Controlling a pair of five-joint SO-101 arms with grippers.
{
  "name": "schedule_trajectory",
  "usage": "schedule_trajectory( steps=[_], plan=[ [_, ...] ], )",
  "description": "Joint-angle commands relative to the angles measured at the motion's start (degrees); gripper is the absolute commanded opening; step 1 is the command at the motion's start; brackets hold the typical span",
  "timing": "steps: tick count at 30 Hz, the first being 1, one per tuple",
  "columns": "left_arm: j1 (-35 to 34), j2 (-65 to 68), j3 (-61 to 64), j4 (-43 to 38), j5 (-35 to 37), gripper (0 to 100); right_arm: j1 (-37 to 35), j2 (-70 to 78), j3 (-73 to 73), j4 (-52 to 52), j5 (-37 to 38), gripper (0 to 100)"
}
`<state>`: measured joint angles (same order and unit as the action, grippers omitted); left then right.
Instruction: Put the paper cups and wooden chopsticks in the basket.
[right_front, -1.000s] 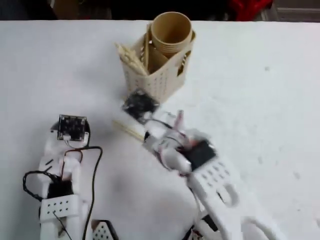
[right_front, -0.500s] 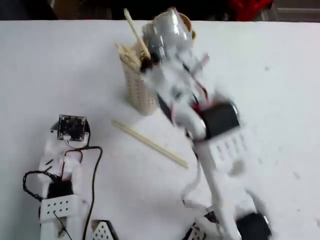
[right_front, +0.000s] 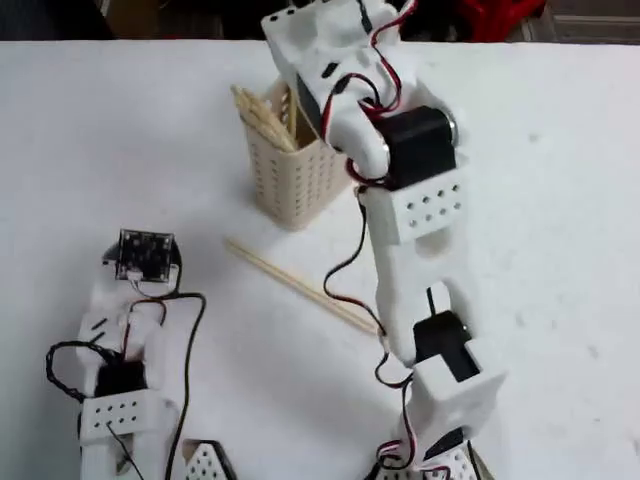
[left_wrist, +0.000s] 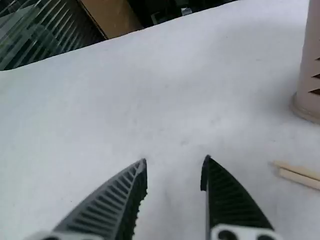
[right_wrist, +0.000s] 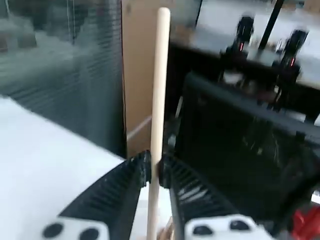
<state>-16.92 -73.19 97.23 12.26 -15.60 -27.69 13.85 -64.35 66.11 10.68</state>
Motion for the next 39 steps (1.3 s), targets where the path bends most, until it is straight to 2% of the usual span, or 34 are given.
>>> schedule_trajectory(
  steps=[1, 7, 11, 17, 23, 39],
  plan=[
    [0.4, -0.92, 0.0, 0.26, 0.35, 19, -0.04, 0.04, -2.9, -3.82, -0.62, 1.7],
    [0.4, -0.92, 0.0, 0.26, 0.35, 19, -3.03, -0.04, -1.23, -1.54, 0.26, 1.7],
    [0.4, -0.92, 0.0, 0.26, 0.35, 19, -4.35, -0.66, 0.26, 6.37, 3.34, 1.8],
    [0.4, -0.92, 0.0, 0.26, 0.35, 19, -4.97, -4.18, 0.44, 12.97, 3.43, 1.8],
    [0.4, -0.92, 0.0, 0.26, 0.35, 19, -9.1, -9.89, 0.88, 23.43, 3.43, 1.8],
    [0.22, -0.92, 0.0, 0.26, 0.35, 19, -11.65, -13.67, 0.53, 31.16, 2.99, 1.8]
  ],
)
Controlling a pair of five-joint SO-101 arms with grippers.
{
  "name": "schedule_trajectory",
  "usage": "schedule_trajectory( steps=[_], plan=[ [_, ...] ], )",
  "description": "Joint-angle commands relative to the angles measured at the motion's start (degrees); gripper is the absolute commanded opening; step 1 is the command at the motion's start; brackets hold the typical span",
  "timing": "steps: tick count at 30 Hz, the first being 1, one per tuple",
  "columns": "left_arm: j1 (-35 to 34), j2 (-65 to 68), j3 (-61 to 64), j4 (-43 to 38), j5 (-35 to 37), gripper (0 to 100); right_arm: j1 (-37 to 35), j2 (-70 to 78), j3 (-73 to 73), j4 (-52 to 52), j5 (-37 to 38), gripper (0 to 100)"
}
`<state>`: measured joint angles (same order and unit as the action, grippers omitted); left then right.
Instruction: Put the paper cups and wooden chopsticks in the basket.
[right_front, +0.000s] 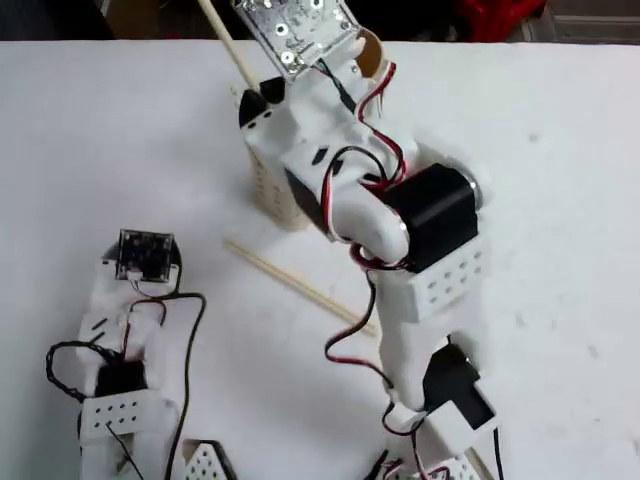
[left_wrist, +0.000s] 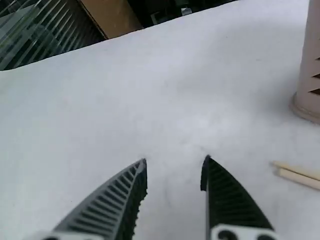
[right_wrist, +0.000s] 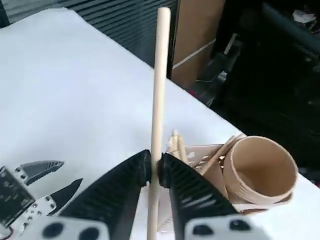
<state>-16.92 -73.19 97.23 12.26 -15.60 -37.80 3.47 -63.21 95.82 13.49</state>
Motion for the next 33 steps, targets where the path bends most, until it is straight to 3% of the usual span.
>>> schedule_trajectory(
  steps=[1, 7, 13, 17, 23, 27, 33],
  plan=[
    [0.22, -0.92, 0.0, 0.26, 0.35, 19, -1.8, -3.91, -0.35, 1.98, 0.18, 1.8],
    [0.31, -0.92, 0.0, 0.26, 0.35, 19, 1.89, -8.57, 1.85, 2.68, 0.18, 1.8],
    [0.4, -0.92, 0.0, 0.26, 0.35, 19, 5.49, -22.37, 29.8, 0.66, 0.35, 1.8],
    [0.48, -0.92, 0.0, 0.26, 0.35, 19, 8.04, -38.37, 57.05, -17.27, 0.62, 1.7],
    [0.48, -0.92, 0.0, 0.26, 0.35, 19, 6.02, -51.82, 88.35, -56.48, 0.35, 1.7],
    [0.48, -0.92, 0.0, 0.26, 0.35, 19, 4.18, -46.11, 88.79, -70.64, 0.62, 1.7],
    [0.48, -0.92, 0.0, 0.26, 0.35, 19, 3.82, -24.92, 68.4, -73.27, 0.62, 1.8]
  ],
)
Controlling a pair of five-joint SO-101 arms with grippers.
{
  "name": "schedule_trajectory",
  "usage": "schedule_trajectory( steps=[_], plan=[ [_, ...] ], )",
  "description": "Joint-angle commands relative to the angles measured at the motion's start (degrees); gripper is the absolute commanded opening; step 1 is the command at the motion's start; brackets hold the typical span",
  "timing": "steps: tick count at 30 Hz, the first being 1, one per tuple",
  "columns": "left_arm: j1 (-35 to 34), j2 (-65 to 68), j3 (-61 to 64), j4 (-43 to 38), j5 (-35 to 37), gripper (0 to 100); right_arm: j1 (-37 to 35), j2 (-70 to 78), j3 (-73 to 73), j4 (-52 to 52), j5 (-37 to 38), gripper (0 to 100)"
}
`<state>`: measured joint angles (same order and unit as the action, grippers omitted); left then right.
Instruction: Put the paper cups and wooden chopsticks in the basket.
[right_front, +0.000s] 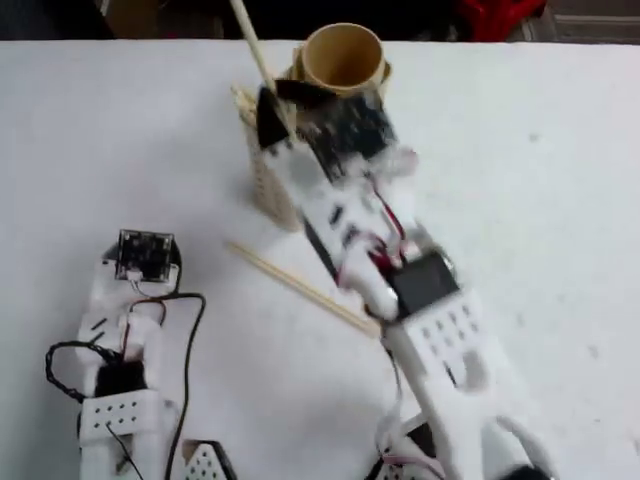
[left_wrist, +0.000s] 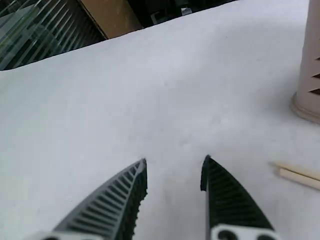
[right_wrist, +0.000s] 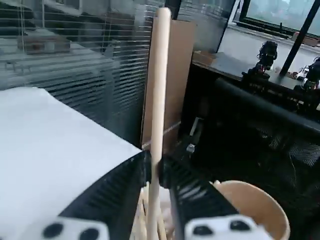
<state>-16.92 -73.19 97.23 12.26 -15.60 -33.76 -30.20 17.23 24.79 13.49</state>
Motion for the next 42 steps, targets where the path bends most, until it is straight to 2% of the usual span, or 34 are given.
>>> schedule_trajectory(
  steps=[1, 6, 15, 17, 23, 27, 30, 35, 42],
  plan=[
    [0.48, -0.92, 0.0, 0.26, 0.35, 19, -0.13, 12.62, -16.18, -2.07, 0.62, 1.8],
    [0.48, -0.92, 0.0, 0.26, 0.35, 19, 3.12, 24.92, -30.77, -0.31, 0.7, 1.8],
    [0.48, -0.92, 0.0, 0.26, 0.35, 19, 4.26, 26.42, -31.74, -1.36, 0.53, 1.7],
    [0.48, -0.92, 0.0, 0.26, 0.35, 19, 4.26, 26.59, -28.4, -2.86, 0.26, 1.7],
    [0.48, -0.92, 0.0, 0.26, 0.35, 19, 4.26, 22.73, -8.18, -17.19, 0.7, 1.7],
    [0.48, -0.92, 0.0, 0.26, 0.35, 19, 4.7, 15.96, 5.8, -20.88, 0.7, 1.7],
    [0.57, -0.92, 0.0, 0.26, 0.35, 19, 5.58, 9.98, 13.01, -19.21, 0.7, 3.5],
    [0.57, -0.92, 0.0, 0.26, 0.35, 19, 5.58, -2.24, 19.34, -13.32, 0.26, 19.4],
    [1.1, -0.92, 0.0, 0.7, -1.85, 19, 5.41, -14.55, 19.16, -4.0, 0.26, 18.0]
  ],
)
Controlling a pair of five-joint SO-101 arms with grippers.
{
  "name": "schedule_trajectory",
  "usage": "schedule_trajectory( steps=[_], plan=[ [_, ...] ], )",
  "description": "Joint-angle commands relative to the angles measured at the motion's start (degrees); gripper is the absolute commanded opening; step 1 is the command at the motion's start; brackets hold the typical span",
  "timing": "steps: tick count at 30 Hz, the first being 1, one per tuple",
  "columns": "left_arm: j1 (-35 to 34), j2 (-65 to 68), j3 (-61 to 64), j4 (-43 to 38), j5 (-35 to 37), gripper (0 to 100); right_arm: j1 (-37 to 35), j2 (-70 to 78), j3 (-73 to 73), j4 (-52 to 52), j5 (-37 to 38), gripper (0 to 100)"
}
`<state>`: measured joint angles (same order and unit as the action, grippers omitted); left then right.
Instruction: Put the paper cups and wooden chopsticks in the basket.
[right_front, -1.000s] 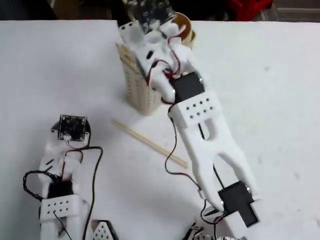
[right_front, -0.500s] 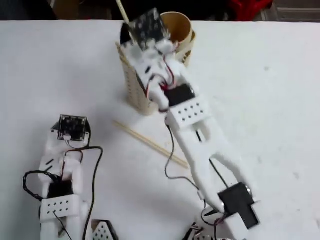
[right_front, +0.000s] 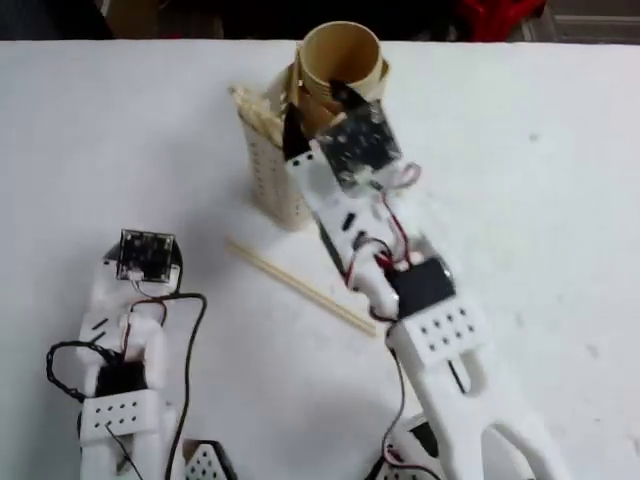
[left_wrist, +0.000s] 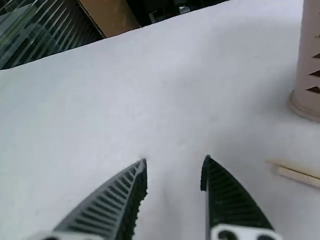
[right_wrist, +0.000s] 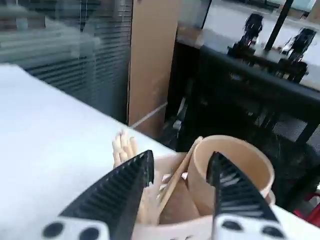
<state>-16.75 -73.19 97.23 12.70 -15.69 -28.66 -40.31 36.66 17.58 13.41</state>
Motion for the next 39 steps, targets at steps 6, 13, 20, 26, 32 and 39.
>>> schedule_trajectory(
  steps=[6, 13, 20, 26, 32, 39],
  plan=[
    [0.92, -0.92, 0.0, 0.26, -2.02, 19, -0.04, -7.34, 0.09, 19.21, 0.7, 17.7],
    [0.92, -0.92, 0.0, 0.26, -2.02, 19, -11.82, -1.54, 4.13, 37.93, 4.31, 18.0],
    [0.92, -0.92, 0.0, 0.26, -2.2, 19, -16.66, 14.99, 7.38, 31.34, 10.46, 17.6],
    [0.92, -0.92, 0.0, 0.26, -2.2, 19, -16.75, 28.44, 7.3, 24.66, 10.55, 18.0],
    [0.75, -0.92, 0.0, 0.26, -2.2, 19, -16.66, 31.78, 6.86, 23.78, 10.64, 18.0],
    [0.66, -0.92, 0.0, 0.26, -2.2, 19, -16.04, 35.74, 6.33, 23.08, 10.64, 18.0]
  ],
)
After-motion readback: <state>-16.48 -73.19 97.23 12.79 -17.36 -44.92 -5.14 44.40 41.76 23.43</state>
